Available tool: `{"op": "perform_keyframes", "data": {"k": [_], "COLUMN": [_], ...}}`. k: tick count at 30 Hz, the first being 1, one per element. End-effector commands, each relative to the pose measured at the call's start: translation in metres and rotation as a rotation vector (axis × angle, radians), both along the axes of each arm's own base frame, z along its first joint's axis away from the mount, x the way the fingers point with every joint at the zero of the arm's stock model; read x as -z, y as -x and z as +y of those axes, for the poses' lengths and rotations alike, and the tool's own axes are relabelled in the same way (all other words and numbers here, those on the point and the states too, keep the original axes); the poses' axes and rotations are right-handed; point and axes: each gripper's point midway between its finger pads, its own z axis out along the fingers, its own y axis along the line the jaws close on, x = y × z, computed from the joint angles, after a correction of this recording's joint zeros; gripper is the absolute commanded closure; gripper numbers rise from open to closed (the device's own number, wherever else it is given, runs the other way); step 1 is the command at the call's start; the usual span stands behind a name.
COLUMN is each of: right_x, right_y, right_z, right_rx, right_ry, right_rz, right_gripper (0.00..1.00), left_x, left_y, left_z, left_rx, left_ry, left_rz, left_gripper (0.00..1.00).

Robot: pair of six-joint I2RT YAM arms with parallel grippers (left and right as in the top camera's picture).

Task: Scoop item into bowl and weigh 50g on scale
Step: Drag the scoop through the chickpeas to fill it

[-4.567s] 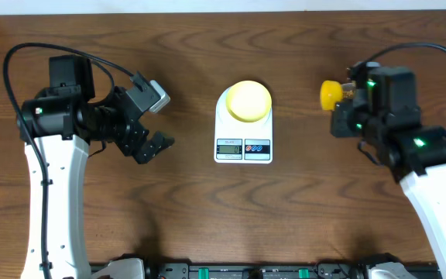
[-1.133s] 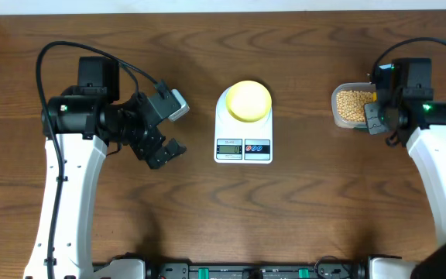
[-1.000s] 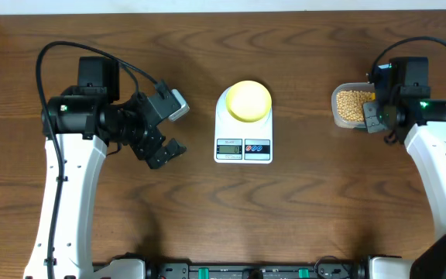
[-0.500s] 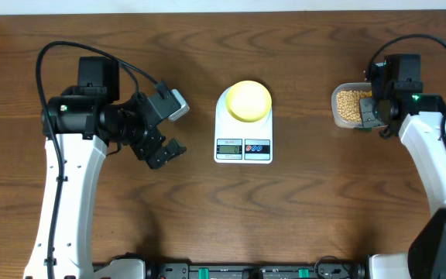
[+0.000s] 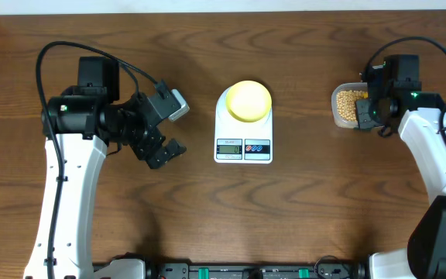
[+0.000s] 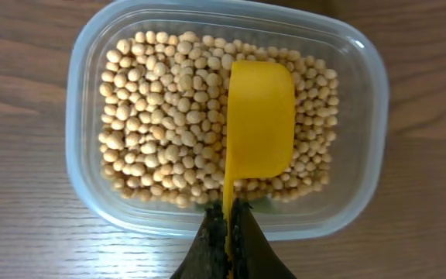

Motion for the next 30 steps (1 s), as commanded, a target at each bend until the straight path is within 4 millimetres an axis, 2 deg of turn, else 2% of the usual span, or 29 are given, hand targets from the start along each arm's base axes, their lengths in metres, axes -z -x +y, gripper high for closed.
{"op": "perform_keyframes", "data": {"k": [1, 9, 15, 24, 30], "right_x": [0.005, 0.006, 0.005, 0.025, 0.017], "right_y": [0.001, 0.012, 0.012, 0.013, 0.009], "right_z": [0.005, -0.005, -0.001, -0.001, 0.009], "right_rx": [0.003, 0.042, 0.042, 0.122, 0.118], "right_ry": [-0.105, -0.232, -0.301, -0.344, -0.424], "right_rz": [0.011, 0.034, 0.032, 0.091, 0.072], "right_gripper": [0.99, 0.99, 0.99, 0.99, 0.99], "left_x": [0.003, 0.003, 0.003, 0.003, 0.003], "left_y": [0.002, 0.002, 0.002, 0.002, 0.002], "left_z": [-0.001, -0.001, -0.001, -0.001, -0.001], "left_rx": [-0.008, -0.008, -0.008, -0.008, -0.007], "left_ry": [0.004, 0.004, 0.004, 0.004, 0.004], "left_rz": [0.019, 0.019, 0.019, 0.019, 0.019], "left_gripper": [0.01, 0.01, 0.01, 0.01, 0.01]}}
